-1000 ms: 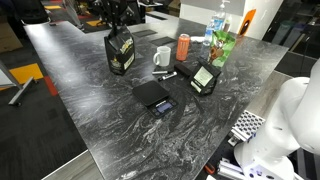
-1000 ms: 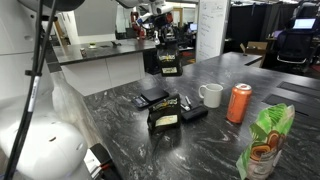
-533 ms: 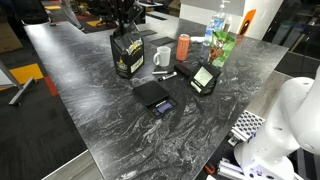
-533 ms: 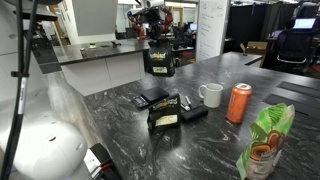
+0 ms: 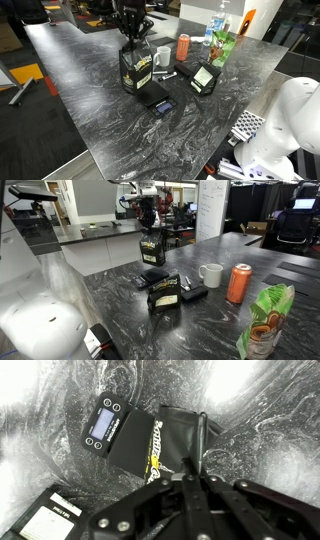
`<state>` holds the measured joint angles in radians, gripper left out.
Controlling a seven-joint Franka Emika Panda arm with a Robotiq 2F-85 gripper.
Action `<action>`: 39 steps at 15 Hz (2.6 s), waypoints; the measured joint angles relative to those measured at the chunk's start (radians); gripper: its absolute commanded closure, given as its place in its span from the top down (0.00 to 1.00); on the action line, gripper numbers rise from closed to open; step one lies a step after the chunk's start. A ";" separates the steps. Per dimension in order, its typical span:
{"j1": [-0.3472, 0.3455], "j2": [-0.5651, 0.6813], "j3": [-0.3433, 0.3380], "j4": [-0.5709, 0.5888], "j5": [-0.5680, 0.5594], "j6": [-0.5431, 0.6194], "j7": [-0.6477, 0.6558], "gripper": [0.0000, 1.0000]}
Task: Remove the black packet from the scale, put it on the table and press the left button on the scale
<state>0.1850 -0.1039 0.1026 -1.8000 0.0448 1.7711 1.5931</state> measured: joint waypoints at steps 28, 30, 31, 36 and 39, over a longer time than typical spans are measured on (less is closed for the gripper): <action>-0.091 -0.100 0.027 -0.189 -0.008 0.090 0.029 0.00; -0.090 -0.102 0.042 -0.189 -0.008 0.090 0.042 0.00; -0.090 -0.102 0.047 -0.189 -0.008 0.090 0.046 0.25; -0.091 -0.107 0.052 -0.185 -0.008 0.090 0.051 0.56; -0.091 -0.109 0.052 -0.173 -0.012 0.090 0.051 0.76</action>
<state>0.0941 -0.2125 0.1546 -1.9727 0.0330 1.8612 1.6437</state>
